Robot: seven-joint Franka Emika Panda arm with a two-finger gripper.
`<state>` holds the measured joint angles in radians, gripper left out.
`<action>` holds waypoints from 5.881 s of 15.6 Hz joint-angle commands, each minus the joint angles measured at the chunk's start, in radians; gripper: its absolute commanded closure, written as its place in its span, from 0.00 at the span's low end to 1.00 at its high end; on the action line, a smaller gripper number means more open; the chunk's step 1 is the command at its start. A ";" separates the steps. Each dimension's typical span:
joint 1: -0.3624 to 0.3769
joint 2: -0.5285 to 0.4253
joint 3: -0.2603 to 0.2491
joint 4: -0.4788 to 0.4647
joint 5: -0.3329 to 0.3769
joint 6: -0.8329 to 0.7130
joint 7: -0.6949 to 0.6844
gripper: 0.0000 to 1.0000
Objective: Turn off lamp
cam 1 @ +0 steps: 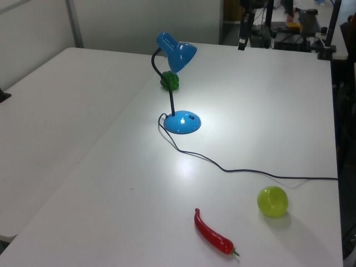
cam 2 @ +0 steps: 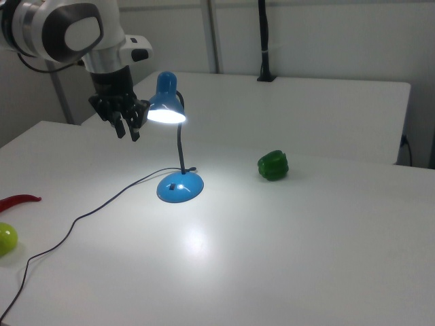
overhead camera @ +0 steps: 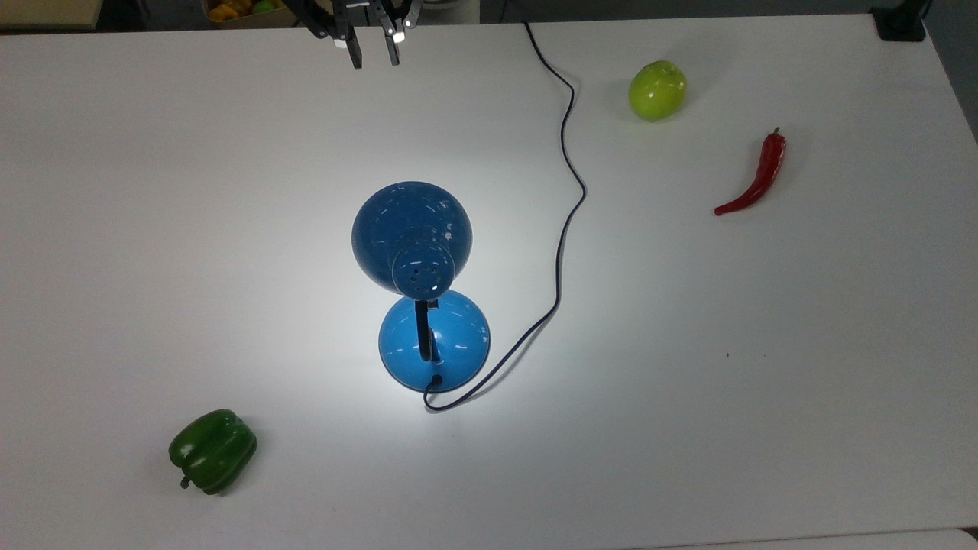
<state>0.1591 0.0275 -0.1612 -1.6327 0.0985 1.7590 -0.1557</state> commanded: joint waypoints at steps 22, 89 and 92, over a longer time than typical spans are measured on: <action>0.033 0.037 0.048 -0.263 0.017 0.364 -0.013 1.00; 0.030 0.220 0.089 -0.288 0.006 0.595 0.087 1.00; 0.019 0.171 0.089 -0.271 0.003 0.473 0.084 0.81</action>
<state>0.1849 0.2650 -0.0742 -1.9062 0.1005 2.3514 -0.0716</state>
